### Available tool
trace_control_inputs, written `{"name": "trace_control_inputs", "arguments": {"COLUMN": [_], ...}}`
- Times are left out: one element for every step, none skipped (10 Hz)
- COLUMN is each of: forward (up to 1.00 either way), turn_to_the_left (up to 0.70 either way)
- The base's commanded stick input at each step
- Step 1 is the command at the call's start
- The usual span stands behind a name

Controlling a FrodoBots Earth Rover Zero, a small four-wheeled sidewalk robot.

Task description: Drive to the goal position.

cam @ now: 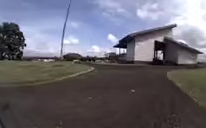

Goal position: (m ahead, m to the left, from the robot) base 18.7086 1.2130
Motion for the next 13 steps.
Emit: {"name": "trace_control_inputs", "arguments": {"forward": [0.85,0.85,0.85,0.85,0.85,0.85,0.85,0.85,0.85,0.85,0.85,0.85,0.85], "turn_to_the_left": [0.0,0.0,0.0,0.0,0.0,0.0,-0.01,-0.05,-0.2,-0.3,-0.34,-0.27,0.0]}}
